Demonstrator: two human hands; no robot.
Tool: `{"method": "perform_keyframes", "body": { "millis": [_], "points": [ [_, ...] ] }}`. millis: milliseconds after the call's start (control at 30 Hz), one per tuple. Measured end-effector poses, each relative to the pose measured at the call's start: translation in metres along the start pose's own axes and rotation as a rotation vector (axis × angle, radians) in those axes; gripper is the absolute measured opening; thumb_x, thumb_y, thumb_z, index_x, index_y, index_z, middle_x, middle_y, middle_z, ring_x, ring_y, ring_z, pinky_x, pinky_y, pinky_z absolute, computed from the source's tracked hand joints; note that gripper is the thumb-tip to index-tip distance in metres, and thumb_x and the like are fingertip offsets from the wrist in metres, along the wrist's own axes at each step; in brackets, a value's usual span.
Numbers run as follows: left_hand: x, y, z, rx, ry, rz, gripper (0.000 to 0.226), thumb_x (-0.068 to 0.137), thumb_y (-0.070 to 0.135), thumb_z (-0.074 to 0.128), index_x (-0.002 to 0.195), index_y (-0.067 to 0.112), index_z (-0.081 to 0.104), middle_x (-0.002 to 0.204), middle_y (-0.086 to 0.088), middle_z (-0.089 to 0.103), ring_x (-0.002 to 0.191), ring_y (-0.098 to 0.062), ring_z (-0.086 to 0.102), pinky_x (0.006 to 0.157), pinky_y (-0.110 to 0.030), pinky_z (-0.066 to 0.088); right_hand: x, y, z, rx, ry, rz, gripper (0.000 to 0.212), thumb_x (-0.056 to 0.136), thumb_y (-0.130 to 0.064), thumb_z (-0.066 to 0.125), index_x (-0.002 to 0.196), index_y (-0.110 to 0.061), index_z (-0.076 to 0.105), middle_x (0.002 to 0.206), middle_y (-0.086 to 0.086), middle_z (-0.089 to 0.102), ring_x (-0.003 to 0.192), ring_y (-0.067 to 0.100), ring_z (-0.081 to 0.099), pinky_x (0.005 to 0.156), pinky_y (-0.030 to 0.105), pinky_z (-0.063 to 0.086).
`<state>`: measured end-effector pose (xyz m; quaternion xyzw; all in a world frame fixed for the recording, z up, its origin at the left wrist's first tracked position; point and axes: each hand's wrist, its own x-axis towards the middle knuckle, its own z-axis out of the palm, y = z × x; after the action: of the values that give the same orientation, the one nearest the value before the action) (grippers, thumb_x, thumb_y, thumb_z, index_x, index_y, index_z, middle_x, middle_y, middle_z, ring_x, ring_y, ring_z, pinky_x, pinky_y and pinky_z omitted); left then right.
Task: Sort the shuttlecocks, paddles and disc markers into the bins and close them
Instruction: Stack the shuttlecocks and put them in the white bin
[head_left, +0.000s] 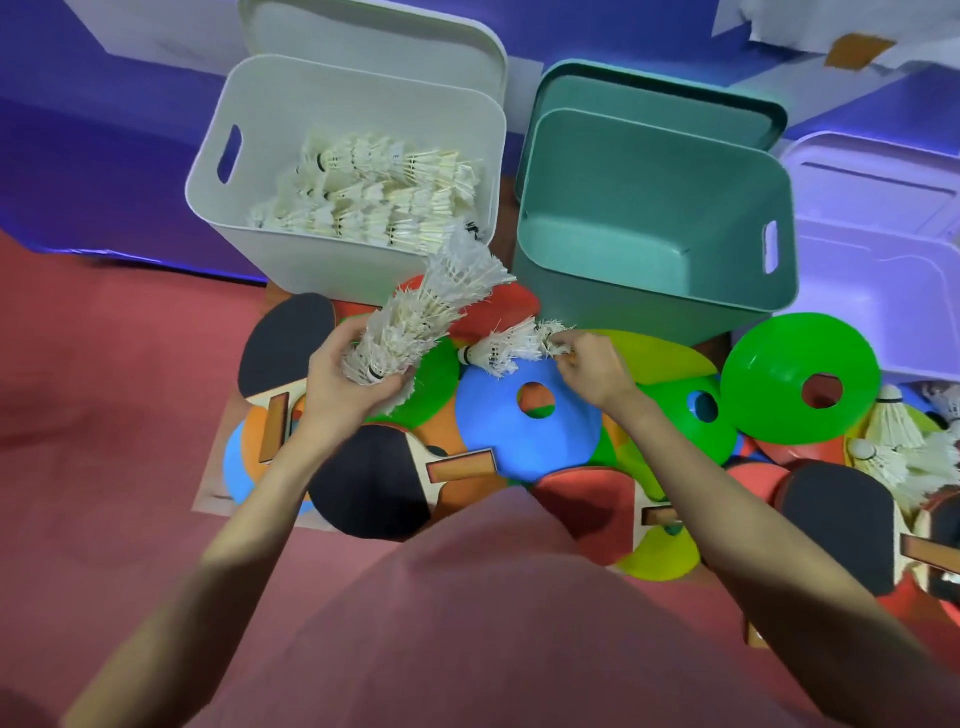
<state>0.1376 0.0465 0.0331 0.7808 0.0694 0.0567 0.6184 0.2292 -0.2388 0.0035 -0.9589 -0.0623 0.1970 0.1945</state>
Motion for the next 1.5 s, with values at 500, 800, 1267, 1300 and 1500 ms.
{"method": "perform_keyframes", "body": {
  "millis": [500,800,1267,1300,1500],
  "points": [
    [0.012,-0.004,-0.021,0.062,-0.041,0.014,0.05,0.061,0.03,0.073,0.108,0.031,0.058,0.1,0.022,0.064,0.097,0.0,0.059,0.086,-0.017,0.044,-0.008,-0.036,-0.016,0.373,0.307,0.157,0.017,0.079,-0.013,0.072,0.091,-0.001,0.071,0.083,0.013,0.067,0.069,0.019,0.055,0.066,0.025,0.039],
    [0.024,-0.006,-0.019,0.156,-0.113,0.031,0.053,0.063,0.011,0.077,0.114,0.008,0.061,0.106,-0.009,0.065,0.095,-0.01,0.06,0.081,-0.015,0.046,-0.047,-0.025,-0.047,0.795,0.43,0.137,0.015,0.076,-0.012,0.078,0.07,-0.021,0.068,0.099,0.004,0.061,0.08,0.014,0.057,0.073,0.035,0.047],
    [0.033,0.005,-0.01,0.205,-0.207,0.057,0.054,0.058,0.028,0.077,0.107,0.037,0.056,0.111,-0.006,0.064,0.103,-0.016,0.06,0.088,-0.023,0.045,-0.05,-0.064,-0.073,0.742,0.403,-0.382,0.01,0.089,-0.006,0.061,0.09,-0.013,0.069,0.079,-0.01,0.065,0.072,0.004,0.057,0.067,0.019,0.045],
    [0.033,0.007,-0.01,0.209,-0.21,0.065,0.054,0.058,0.031,0.075,0.108,0.038,0.056,0.111,-0.005,0.064,0.103,-0.015,0.059,0.089,-0.024,0.045,-0.048,-0.066,-0.072,0.77,0.341,-0.375,0.011,0.09,-0.005,0.059,0.091,-0.012,0.067,0.077,-0.015,0.064,0.067,0.0,0.056,0.064,0.015,0.044],
    [0.027,0.015,-0.011,0.169,-0.154,0.073,0.05,0.063,0.012,0.078,0.11,0.017,0.06,0.102,0.0,0.066,0.089,0.004,0.059,0.078,-0.01,0.043,-0.042,-0.077,-0.072,0.977,0.31,-0.218,0.012,0.089,-0.001,0.061,0.1,-0.004,0.064,0.069,-0.006,0.064,0.058,-0.002,0.058,0.056,0.009,0.042]
  ]
}}
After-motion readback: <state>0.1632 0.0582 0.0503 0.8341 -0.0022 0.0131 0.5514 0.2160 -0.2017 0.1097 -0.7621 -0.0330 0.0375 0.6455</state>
